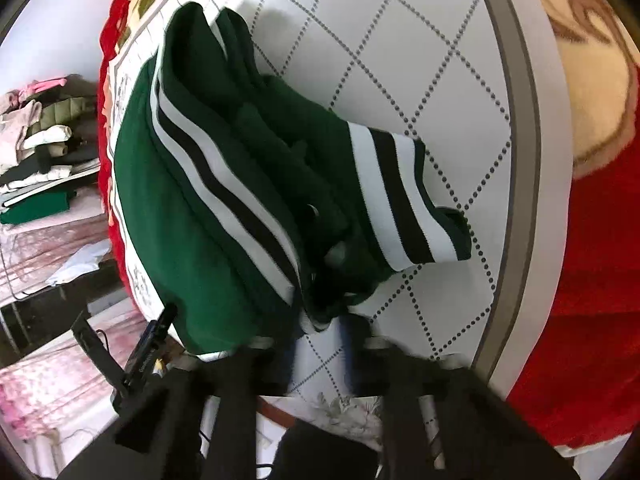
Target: Fold large clothes
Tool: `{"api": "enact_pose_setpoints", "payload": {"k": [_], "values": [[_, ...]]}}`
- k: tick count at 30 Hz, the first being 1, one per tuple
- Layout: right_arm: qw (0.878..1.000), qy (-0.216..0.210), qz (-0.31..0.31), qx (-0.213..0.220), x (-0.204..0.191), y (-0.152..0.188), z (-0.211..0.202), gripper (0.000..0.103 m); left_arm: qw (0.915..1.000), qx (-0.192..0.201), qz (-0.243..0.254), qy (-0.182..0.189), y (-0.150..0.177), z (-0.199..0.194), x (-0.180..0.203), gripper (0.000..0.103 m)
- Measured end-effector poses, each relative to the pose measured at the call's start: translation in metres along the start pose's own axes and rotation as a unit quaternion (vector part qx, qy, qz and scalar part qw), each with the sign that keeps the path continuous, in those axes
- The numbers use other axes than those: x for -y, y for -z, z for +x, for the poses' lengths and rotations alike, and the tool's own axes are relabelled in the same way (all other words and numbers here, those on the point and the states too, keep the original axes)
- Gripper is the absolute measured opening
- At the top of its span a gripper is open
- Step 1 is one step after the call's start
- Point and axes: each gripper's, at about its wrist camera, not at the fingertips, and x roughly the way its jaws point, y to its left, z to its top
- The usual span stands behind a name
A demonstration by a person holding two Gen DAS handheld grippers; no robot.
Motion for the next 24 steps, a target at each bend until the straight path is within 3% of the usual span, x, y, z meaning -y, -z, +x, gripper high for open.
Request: {"api": "enact_pose_setpoints", "payload": {"k": [3,7,13,17,19,20,21,24], "values": [[0.998,0.041,-0.027,0.046,-0.022,0.011,-0.019,0.006,0.9999,0.002,0.014,0.005,0.001,0.004,0.003,0.103],[0.991,0.081,-0.019,0.101,-0.034,0.012,-0.035,0.005,0.9993,0.000,0.031,0.022,-0.001,0.004,0.006,0.103],[0.995,0.091,0.021,0.031,-0.005,-0.024,-0.002,0.008,0.9991,-0.012,0.034,0.022,-0.004,0.000,0.009,0.103],[0.994,0.098,-0.018,0.039,-0.024,-0.023,-0.028,0.020,0.9996,-0.006,0.013,0.024,-0.014,-0.015,-0.001,0.103],[0.992,0.094,-0.044,0.073,-0.034,-0.025,-0.042,0.054,0.9996,-0.005,-0.001,0.027,-0.023,-0.017,-0.004,0.103],[0.989,0.094,-0.065,0.093,-0.042,-0.029,-0.047,0.061,0.9996,-0.006,-0.009,0.025,-0.028,-0.017,-0.005,0.103],[0.987,0.097,-0.075,0.101,-0.047,-0.033,-0.048,0.066,0.9994,-0.007,-0.020,0.027,-0.033,-0.015,-0.005,0.103],[0.984,0.086,-0.108,0.109,-0.073,-0.057,-0.039,0.066,0.9984,-0.012,-0.041,0.037,-0.047,-0.011,-0.001,0.103]]}}
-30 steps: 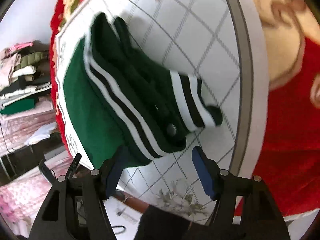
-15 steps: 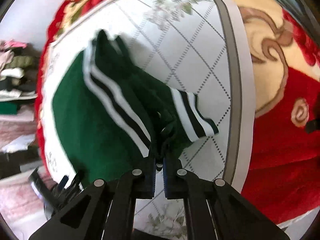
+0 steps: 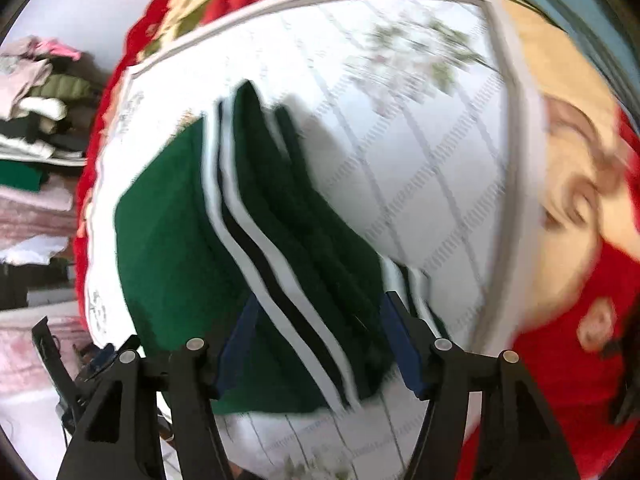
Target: Fold large clothes
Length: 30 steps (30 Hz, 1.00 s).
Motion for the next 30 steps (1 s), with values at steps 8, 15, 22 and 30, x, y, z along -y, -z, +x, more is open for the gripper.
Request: {"api": "enact_pose_setpoints", "payload": {"k": [8,15,22,30], "values": [[0.996,0.045,-0.083,-0.007,-0.027,-0.028,0.044,0.054,0.9999,0.010,0.010,-0.006,-0.025,0.006,0.020,0.103],[0.994,0.096,-0.006,0.048,0.003,-0.031,0.010,0.000,0.9998,0.006,0.016,-0.009,-0.030,0.009,0.022,0.103],[0.998,-0.047,0.047,0.014,0.028,-0.058,0.008,0.008,0.9990,0.026,0.021,-0.029,-0.049,0.000,0.008,0.103],[0.992,-0.127,0.012,-0.011,-0.019,-0.119,0.032,0.067,0.9975,0.039,-0.008,-0.059,-0.103,0.021,-0.018,0.103]]}}
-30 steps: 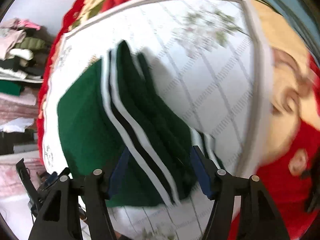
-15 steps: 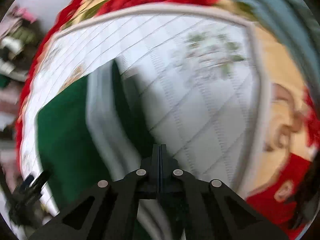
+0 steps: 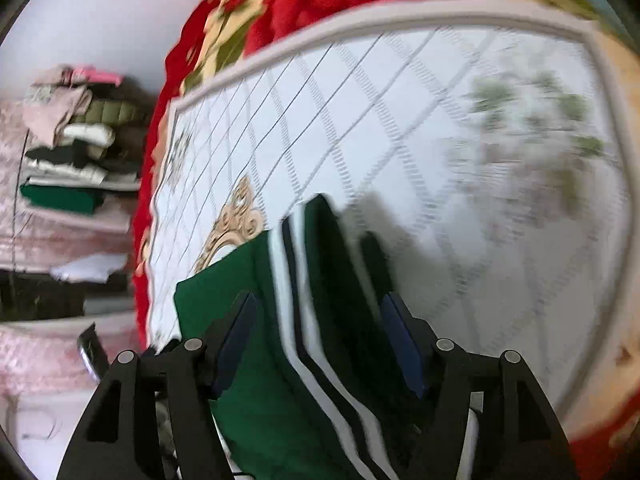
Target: Fold large clothes
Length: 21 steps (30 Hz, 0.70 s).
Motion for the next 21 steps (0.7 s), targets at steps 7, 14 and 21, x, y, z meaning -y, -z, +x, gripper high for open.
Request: {"api": "enact_pose_setpoints", "payload": {"k": [7,14,21], "values": [[0.997,0.057,-0.038,-0.018,-0.021,-0.020,0.041,0.010,0.9998,-0.011,-0.017,0.002,-0.009,0.007,-0.015,0.103],[0.998,0.053,0.036,-0.024,0.007,-0.025,0.039,0.012,0.9992,-0.021,-0.019,0.027,-0.012,0.013,-0.008,0.103],[0.999,0.035,-0.034,-0.024,0.022,-0.015,-0.001,0.095,0.9986,-0.025,-0.014,0.045,0.005,0.004,-0.007,0.103]]}}
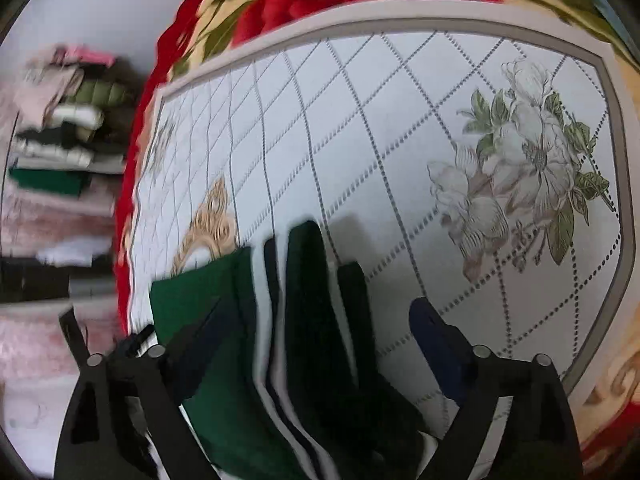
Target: Fold large clothes
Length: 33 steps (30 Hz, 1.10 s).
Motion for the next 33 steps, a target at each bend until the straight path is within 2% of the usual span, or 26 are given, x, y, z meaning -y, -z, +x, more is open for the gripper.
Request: {"api": "enact_pose_setpoints", "payload": {"k": [3,4,5,9,11,12,14,18,19,20,23,25,26,29,30,32,33], "values": [[0.996,-0.025,-0.037,-0.082,0.017,0.019,0.036,0.095,0.9997,-0.014,-0.010,0.019,0.020,-0.002,-0.010,0.103],[0.993,-0.037,-0.037,-0.102,0.021,0.022,0.052,0.098,0.9993,-0.022,-0.015,0.027,0.028,-0.002,-0.013,0.103],[0.992,-0.050,-0.030,-0.112,0.028,0.025,0.060,0.102,0.9988,-0.029,-0.018,0.034,0.034,-0.001,-0.016,0.103],[0.987,-0.116,0.014,-0.113,0.048,0.028,0.075,0.103,0.9985,-0.041,-0.008,0.036,0.050,0.000,-0.019,0.103],[0.979,-0.153,0.039,-0.126,0.050,0.035,0.080,0.102,0.9984,-0.042,0.002,0.037,0.056,-0.001,-0.020,0.103],[0.972,-0.178,0.054,-0.144,0.048,0.047,0.087,0.099,0.9984,-0.043,0.009,0.036,0.059,-0.001,-0.020,0.103],[0.972,-0.172,0.058,-0.150,0.042,0.067,0.091,0.099,0.9982,-0.045,0.018,0.036,0.062,0.000,-0.021,0.103],[0.959,-0.193,0.078,-0.194,0.024,0.124,0.103,0.099,0.9975,-0.042,0.044,0.035,0.061,-0.002,-0.028,0.103],[0.959,-0.187,0.074,-0.199,0.019,0.135,0.105,0.098,0.9972,-0.042,0.050,0.037,0.059,-0.001,-0.030,0.103],[0.963,-0.174,0.077,-0.191,0.019,0.147,0.103,0.098,0.9967,-0.041,0.054,0.045,0.056,-0.001,-0.032,0.103],[0.972,-0.159,0.101,-0.139,0.028,0.163,0.095,0.099,0.9916,-0.036,0.072,0.101,0.047,0.001,-0.033,0.103],[0.968,-0.182,0.128,-0.115,0.033,0.171,0.101,0.099,0.9817,-0.040,0.084,0.166,0.041,0.009,-0.031,0.103],[0.965,-0.195,0.137,-0.107,0.033,0.173,0.108,0.099,0.9739,-0.050,0.091,0.202,0.038,0.017,-0.027,0.103],[0.966,-0.203,0.139,-0.084,0.027,0.173,0.117,0.103,0.9545,-0.082,0.096,0.270,0.031,0.040,-0.017,0.103],[0.966,-0.205,0.140,-0.078,0.025,0.172,0.118,0.103,0.9446,-0.093,0.094,0.301,0.027,0.048,-0.015,0.103],[0.966,-0.205,0.142,-0.067,0.021,0.170,0.120,0.103,0.9301,-0.104,0.094,0.339,0.022,0.058,-0.009,0.102],[0.966,-0.205,0.145,-0.062,0.019,0.169,0.122,0.103,0.9266,-0.105,0.099,0.347,0.020,0.059,-0.006,0.102]]}}
